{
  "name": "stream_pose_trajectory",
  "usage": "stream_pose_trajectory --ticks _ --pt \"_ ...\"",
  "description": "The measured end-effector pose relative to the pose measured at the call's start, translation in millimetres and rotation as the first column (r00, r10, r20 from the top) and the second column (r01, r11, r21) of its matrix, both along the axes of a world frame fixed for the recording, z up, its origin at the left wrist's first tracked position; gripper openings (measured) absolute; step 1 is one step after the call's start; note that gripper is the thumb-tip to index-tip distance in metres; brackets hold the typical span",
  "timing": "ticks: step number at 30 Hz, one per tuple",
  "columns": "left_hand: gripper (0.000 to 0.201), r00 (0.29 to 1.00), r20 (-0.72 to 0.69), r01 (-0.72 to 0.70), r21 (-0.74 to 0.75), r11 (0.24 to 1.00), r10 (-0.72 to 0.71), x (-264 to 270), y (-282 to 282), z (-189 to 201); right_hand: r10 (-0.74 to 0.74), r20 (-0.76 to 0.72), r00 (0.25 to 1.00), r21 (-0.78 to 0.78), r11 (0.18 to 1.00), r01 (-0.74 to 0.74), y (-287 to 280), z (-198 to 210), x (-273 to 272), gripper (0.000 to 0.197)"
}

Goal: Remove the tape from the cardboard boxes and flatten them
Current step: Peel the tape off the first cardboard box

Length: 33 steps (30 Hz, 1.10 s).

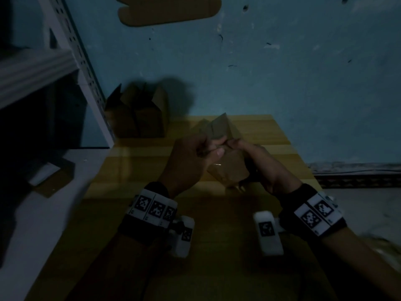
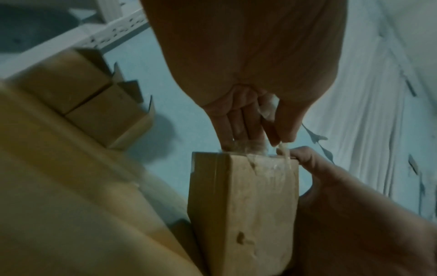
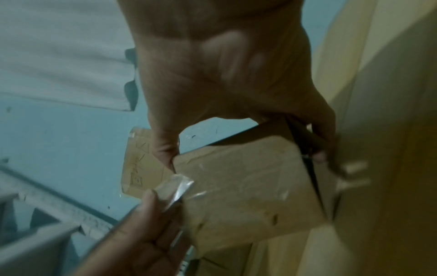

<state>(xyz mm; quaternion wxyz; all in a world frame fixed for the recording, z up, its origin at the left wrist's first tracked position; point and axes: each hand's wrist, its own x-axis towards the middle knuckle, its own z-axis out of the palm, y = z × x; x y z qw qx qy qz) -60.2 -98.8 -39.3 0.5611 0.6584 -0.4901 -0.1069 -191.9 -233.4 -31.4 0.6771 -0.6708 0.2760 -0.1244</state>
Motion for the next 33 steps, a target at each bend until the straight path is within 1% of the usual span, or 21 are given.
stream_pose_trajectory --ticks 3,6,7,9,11,12,15,16,18,19,20,21,22,23,25,26,27,29,30,33 --pt "0.024 0.994 -0.08 0.066 -0.038 0.997 -0.068 2 0 1 -0.035 0.005 0.999 0.012 0.999 0.035 -5 -3 1 0.043" --pt "0.028 0.979 -0.155 0.123 -0.061 0.99 -0.131 4 1 3 -0.056 0.016 0.998 0.014 0.998 0.056 -8 -5 0 0.043" --pt "0.029 0.977 -0.169 0.124 -0.062 0.99 -0.132 4 1 4 -0.062 0.014 0.998 0.018 0.998 0.062 -10 -7 1 0.041" --pt "0.017 0.964 -0.235 0.107 -0.073 0.992 -0.121 3 1 6 -0.074 0.016 0.997 0.043 0.996 0.074 -12 -8 0 0.034" --pt "0.02 0.943 -0.323 0.058 -0.079 0.995 -0.08 6 2 6 -0.068 0.03 0.997 0.073 0.995 0.065 -14 -7 -2 0.028" --pt "0.02 0.94 -0.337 0.034 -0.079 0.996 -0.059 8 2 6 -0.06 0.027 0.998 0.073 0.996 0.058 -13 -7 -3 0.028" --pt "0.02 0.947 -0.32 0.015 -0.075 0.997 -0.038 10 3 5 -0.048 0.014 0.999 0.037 0.998 0.047 -13 -9 -4 0.036" --pt "0.016 0.942 -0.334 0.019 -0.068 0.998 -0.041 9 5 7 -0.046 0.009 0.999 0.035 0.998 0.046 -13 -9 -4 0.037" --pt "0.02 0.933 -0.355 0.049 -0.059 0.997 -0.067 9 10 10 -0.048 0.005 0.999 0.039 0.998 0.047 -13 -9 -5 0.035" --pt "0.019 0.926 -0.368 0.072 -0.062 0.995 -0.09 10 11 9 -0.047 0.005 0.999 0.04 0.998 0.047 -14 -9 -5 0.034" --pt "0.012 0.925 -0.366 0.083 -0.059 0.995 -0.098 11 13 10 -0.044 0.001 0.999 0.039 0.998 0.044 -13 -8 -5 0.034" --pt "0.011 0.924 -0.367 0.092 -0.062 0.994 -0.109 11 14 9 -0.045 -0.003 0.999 0.038 0.998 0.045 -12 -7 -5 0.035" --pt "0.02 0.929 -0.354 0.093 -0.059 0.994 -0.108 12 15 9 -0.048 -0.011 0.999 0.038 0.998 0.048 -11 -6 -5 0.037" --pt "0.024 0.932 -0.344 0.104 -0.06 0.993 -0.118 12 15 9 -0.052 -0.017 0.998 0.04 0.998 0.053 -11 -6 -6 0.038" --pt "0.014 0.929 -0.327 0.165 -0.057 0.985 -0.174 10 15 14 -0.062 -0.022 0.998 0.044 0.997 0.063 -10 -4 -6 0.037" --pt "0.019 0.93 -0.312 0.188 -0.042 0.981 -0.192 8 15 16 -0.064 -0.021 0.998 0.047 0.997 0.065 -8 -3 -6 0.035" --pt "0.031 0.94 -0.29 0.179 -0.023 0.984 -0.177 8 15 16 -0.067 -0.019 0.998 0.049 0.996 0.068 -7 -1 -6 0.036" --pt "0.06 0.969 -0.236 0.086 0.044 0.995 -0.073 3 13 14 -0.081 -0.026 0.996 0.049 0.995 0.082 -4 1 -5 0.04" --pt "0.07 0.98 -0.196 0.039 0.083 0.996 -0.022 1 12 12 -0.087 -0.03 0.996 0.047 0.995 0.088 -3 2 -4 0.043" --pt "0.101 0.998 -0.023 -0.058 0.152 0.987 0.062 -6 8 7 -0.076 -0.034 0.997 0.036 0.996 0.078 0 2 -3 0.051"
